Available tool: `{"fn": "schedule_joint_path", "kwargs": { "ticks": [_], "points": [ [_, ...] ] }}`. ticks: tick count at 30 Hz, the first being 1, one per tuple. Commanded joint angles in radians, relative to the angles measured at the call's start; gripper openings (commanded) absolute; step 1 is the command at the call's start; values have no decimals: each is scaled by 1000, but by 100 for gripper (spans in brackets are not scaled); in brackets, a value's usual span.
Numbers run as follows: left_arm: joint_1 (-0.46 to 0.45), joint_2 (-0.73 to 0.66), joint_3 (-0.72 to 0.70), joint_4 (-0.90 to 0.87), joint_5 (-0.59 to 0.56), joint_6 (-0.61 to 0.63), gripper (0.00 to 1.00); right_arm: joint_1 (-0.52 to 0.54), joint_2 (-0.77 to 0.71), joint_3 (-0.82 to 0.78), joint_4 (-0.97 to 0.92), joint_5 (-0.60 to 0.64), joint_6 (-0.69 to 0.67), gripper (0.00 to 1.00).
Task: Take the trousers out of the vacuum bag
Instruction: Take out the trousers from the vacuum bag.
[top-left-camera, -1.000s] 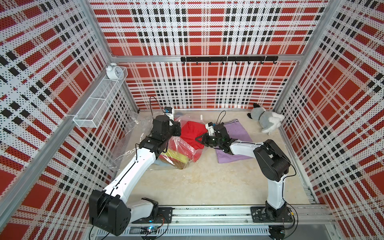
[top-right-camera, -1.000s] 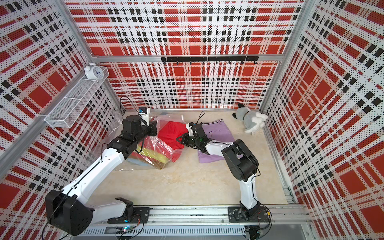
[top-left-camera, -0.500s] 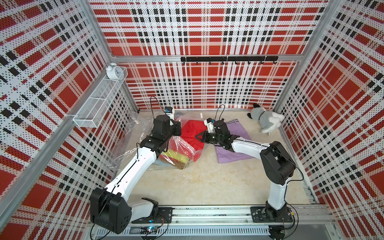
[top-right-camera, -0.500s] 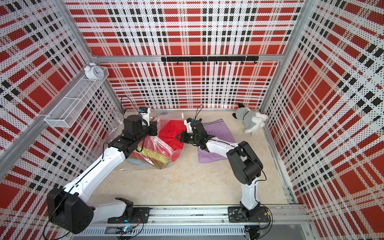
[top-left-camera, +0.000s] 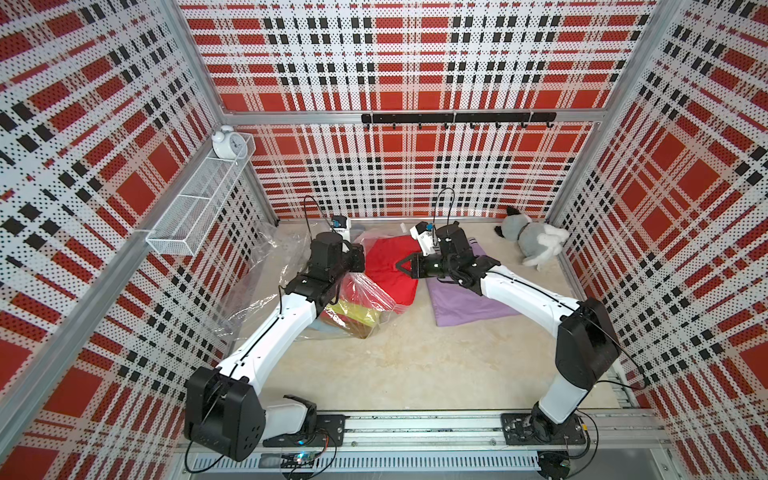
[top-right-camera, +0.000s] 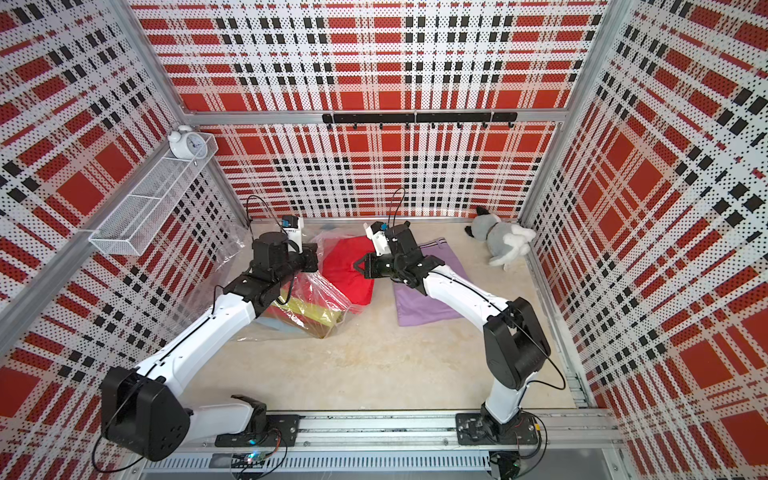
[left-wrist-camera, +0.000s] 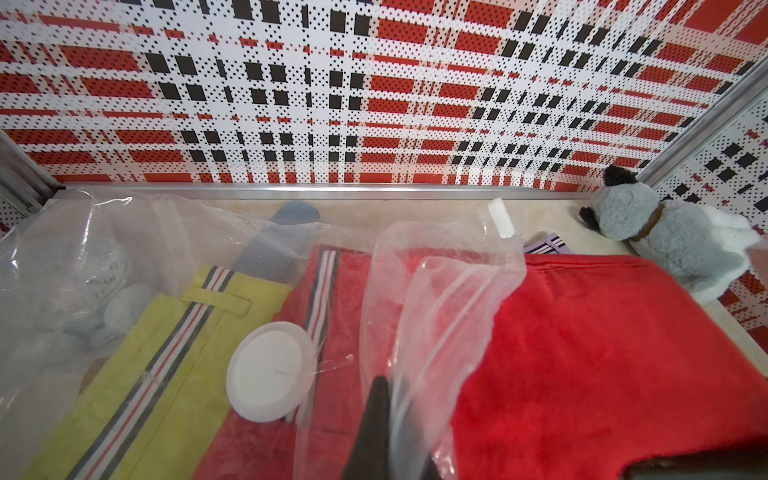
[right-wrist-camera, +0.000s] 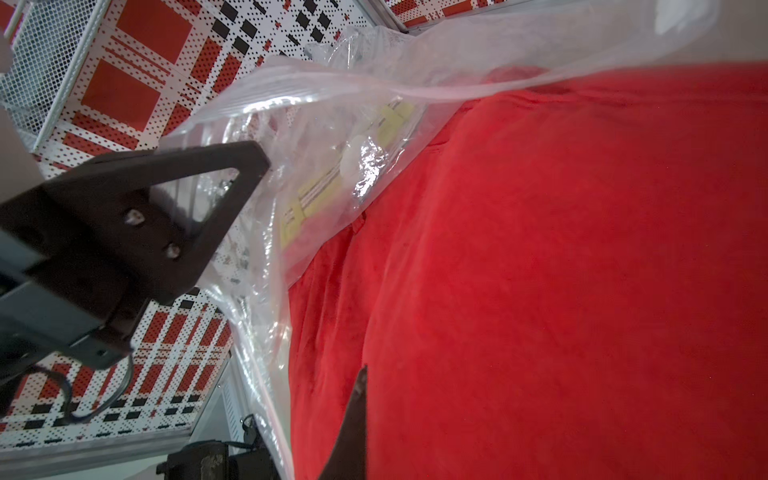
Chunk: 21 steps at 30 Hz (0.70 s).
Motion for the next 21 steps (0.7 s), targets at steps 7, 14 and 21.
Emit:
{"fn": "schedule_joint_path", "kwargs": {
  "ticks": [7, 14, 21],
  "points": [
    [-1, -45, -36, 51, -47, 8, 0, -81, -206, 73, -21, -7, -66, 0],
    [4, -17, -35, 60, -61, -12, 0, -102, -330, 49, -68, 79, -58, 0],
    [7, 20, -32, 87, -79, -41, 0, -129, -430, 18, -89, 194, -1, 0]
  ]
}}
